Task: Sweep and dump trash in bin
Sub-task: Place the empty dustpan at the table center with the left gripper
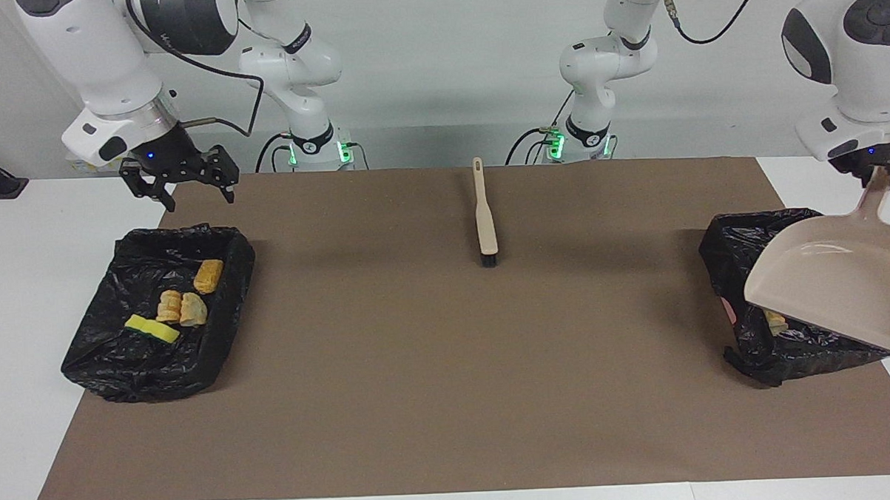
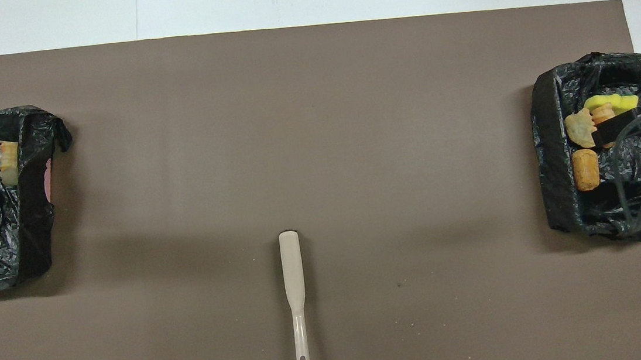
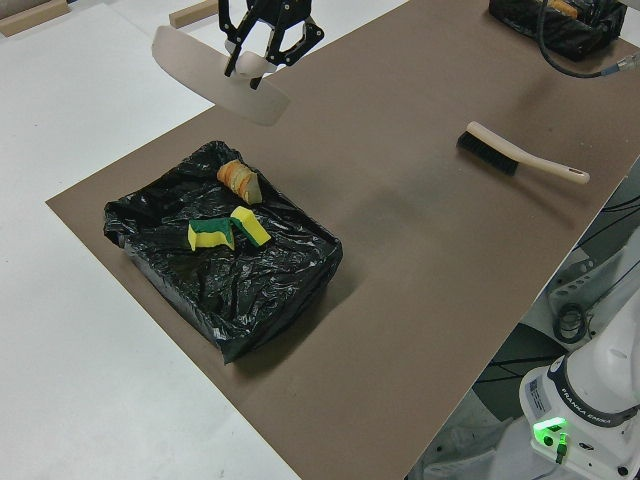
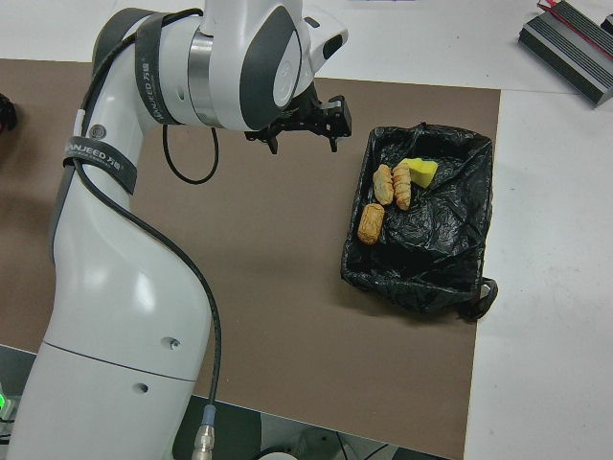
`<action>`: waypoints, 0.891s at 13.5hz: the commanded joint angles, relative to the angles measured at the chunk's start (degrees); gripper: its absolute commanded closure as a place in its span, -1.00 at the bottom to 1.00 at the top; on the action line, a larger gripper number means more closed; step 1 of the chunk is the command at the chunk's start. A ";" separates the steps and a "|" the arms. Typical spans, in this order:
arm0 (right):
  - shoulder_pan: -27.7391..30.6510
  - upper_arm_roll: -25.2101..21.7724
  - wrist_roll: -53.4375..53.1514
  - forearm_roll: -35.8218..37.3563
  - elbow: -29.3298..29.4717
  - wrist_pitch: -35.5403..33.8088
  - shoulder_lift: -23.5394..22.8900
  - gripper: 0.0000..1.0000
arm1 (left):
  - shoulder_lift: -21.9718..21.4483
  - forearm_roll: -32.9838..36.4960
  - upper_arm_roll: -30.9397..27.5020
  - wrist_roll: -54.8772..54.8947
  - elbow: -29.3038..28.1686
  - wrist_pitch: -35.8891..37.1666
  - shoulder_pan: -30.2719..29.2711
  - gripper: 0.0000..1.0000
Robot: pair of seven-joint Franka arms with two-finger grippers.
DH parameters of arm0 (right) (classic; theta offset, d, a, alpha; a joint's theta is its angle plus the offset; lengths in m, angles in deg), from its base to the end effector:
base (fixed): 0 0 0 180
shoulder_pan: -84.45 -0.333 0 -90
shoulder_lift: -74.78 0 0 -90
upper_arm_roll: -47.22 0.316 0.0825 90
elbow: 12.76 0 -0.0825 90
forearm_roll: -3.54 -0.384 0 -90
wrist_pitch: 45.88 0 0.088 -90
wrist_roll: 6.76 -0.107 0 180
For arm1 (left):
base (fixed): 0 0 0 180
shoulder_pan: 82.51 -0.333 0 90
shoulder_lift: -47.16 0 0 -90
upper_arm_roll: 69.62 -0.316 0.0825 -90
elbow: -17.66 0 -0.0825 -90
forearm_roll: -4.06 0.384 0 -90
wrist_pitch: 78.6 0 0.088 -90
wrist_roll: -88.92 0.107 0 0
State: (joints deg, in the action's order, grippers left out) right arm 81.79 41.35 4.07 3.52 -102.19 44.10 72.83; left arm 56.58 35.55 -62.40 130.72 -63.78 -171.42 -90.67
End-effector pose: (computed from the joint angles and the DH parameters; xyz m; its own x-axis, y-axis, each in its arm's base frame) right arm 0.5636 -0.0306 0.6102 0.9909 0.1326 -0.0244 0.1326 -0.9912 -0.0015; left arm 0.6086 0.0705 0.6188 0.7508 -0.5807 -0.3149 -0.6599 -0.6389 -0.3954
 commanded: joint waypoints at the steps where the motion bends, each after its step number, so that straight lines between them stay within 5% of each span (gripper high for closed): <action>1: -0.23 0.33 -0.73 -0.95 -0.49 -0.07 0.72 -1.00 | -0.10 -11.23 -0.54 -10.64 -0.29 -0.43 1.04 1.00; 6: -0.32 0.60 -0.73 -0.95 -0.49 -0.07 0.72 -1.00 | -0.80 -21.26 -0.36 -39.64 -7.67 -2.89 12.88 1.00; 9: -0.41 0.60 -0.73 -0.95 -0.49 -0.07 0.72 -1.00 | -1.15 -28.38 -0.02 -56.09 -15.13 -16.72 20.27 1.00; 12: -0.32 0.60 -0.73 -1.04 -0.49 -0.07 0.72 -1.00 | 3.40 -30.78 0.08 -64.81 -16.38 -23.25 28.52 1.00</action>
State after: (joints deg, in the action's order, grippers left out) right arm 81.14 41.68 4.07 3.52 -102.19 44.10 72.83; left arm 58.24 5.92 -61.21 70.19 -78.64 -190.06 -66.48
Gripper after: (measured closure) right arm 0.000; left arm 0.683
